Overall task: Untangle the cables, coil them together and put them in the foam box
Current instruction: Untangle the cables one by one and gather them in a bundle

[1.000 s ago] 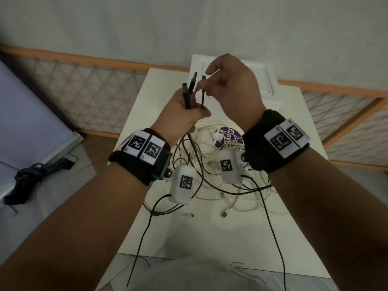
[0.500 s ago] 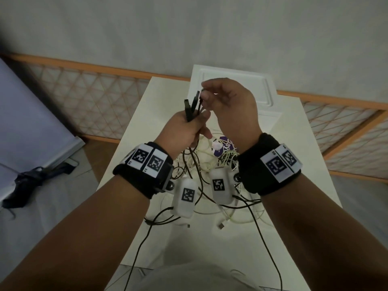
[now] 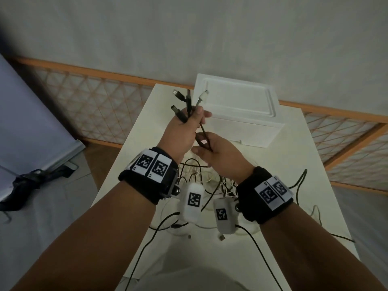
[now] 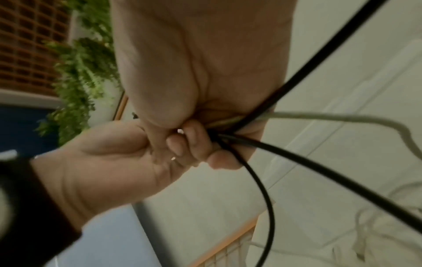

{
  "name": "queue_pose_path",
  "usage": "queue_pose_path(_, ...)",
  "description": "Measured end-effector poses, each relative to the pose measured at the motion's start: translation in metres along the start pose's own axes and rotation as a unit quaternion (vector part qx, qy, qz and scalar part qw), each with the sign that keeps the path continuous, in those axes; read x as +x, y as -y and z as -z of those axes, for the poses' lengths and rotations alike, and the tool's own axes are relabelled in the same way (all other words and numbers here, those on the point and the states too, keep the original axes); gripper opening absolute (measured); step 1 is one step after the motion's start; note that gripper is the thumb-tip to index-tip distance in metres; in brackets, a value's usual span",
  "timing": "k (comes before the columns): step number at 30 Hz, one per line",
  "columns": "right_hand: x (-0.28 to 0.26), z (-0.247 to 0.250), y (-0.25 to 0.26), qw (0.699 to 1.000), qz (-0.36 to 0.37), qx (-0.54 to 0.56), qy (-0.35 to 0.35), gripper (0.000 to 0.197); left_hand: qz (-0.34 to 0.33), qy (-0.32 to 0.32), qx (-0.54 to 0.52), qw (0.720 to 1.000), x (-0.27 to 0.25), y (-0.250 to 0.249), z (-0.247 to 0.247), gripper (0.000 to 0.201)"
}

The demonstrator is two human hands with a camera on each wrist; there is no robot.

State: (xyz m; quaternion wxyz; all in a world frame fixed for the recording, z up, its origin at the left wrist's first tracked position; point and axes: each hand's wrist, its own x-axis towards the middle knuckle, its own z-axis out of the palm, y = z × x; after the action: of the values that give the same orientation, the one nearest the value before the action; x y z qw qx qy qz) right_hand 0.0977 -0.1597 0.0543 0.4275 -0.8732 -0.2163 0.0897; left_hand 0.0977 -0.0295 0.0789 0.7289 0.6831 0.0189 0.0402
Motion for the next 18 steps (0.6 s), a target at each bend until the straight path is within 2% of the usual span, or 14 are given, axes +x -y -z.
queue_pose_path(2, -0.002, 0.002, -0.005, 0.998, 0.014, -0.065, -0.019, 0.023, 0.049, -0.006, -0.129, 0.990, 0.002, -0.005, 0.001, 0.035)
queue_pose_path(5, -0.011, 0.015, -0.011, 0.989, 0.014, -0.144, -0.032, 0.023, 0.068, -0.025, -0.300, 0.951, 0.008, -0.012, 0.017, 0.039)
queue_pose_path(10, -0.024, 0.053, -0.026, 0.982, -0.031, -0.182, -0.023, 0.026, 0.077, -0.167, -0.379, 0.907, 0.017, -0.018, 0.069, 0.046)
queue_pose_path(12, -0.029, 0.066, -0.040, 0.980, -0.054, -0.188, -0.032, 0.026, 0.072, -0.193, -0.357, 0.911, 0.018, -0.018, 0.085, 0.045)
queue_pose_path(14, -0.030, 0.072, -0.046, 0.981, -0.052, -0.181, -0.055, 0.020, 0.071, -0.185, -0.277, 0.940, 0.019, -0.012, 0.088, 0.038)
queue_pose_path(16, -0.027, 0.071, -0.040, 0.974, -0.027, -0.212, -0.073, 0.015, 0.073, -0.161, -0.144, 0.974, 0.016, -0.006, 0.077, 0.037)
queue_pose_path(18, -0.020, 0.065, -0.026, 0.961, -0.010, -0.266, -0.078, 0.008, 0.072, -0.100, -0.019, 0.992, 0.009, -0.004, 0.057, 0.035)
